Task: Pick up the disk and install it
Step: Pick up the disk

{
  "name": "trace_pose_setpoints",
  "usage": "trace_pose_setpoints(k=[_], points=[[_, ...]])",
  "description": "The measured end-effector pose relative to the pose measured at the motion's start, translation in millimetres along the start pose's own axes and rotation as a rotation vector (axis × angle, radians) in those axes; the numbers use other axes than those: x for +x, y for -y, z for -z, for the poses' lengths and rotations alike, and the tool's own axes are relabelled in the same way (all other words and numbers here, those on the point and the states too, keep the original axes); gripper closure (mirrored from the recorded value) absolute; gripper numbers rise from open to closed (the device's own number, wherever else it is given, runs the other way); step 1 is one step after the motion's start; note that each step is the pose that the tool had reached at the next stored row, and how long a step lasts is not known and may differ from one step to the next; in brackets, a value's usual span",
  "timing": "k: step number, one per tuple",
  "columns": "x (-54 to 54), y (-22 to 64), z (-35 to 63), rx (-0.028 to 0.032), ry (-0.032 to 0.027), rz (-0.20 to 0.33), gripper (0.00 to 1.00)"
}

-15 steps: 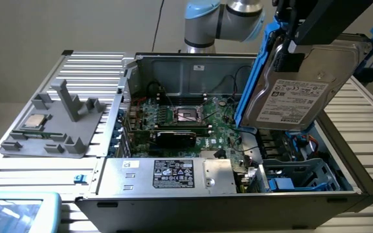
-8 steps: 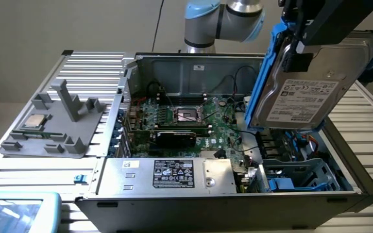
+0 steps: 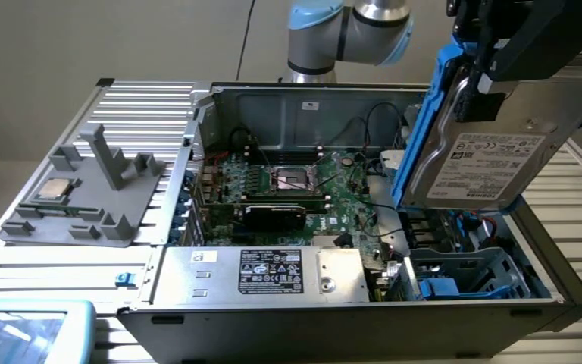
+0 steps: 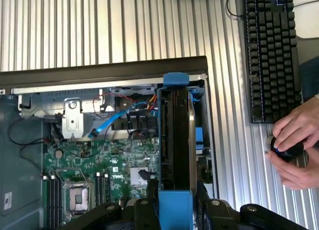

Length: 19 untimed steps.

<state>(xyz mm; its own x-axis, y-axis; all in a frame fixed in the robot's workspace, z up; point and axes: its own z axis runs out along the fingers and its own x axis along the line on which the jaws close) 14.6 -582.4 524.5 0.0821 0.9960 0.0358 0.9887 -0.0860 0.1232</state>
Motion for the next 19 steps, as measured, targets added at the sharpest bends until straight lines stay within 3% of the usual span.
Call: trace_pose_setpoints(k=[9,14,19], points=[[-24.1,-23.9,-6.2,0.0001,-0.002,0.0,0.63],[-26.4,-43.6,-13.7,0.0005,-0.0031,0.0,0.63],[-26.6,-44.8,-19.0,0.0006,-0.0042,0.001,0.63]])
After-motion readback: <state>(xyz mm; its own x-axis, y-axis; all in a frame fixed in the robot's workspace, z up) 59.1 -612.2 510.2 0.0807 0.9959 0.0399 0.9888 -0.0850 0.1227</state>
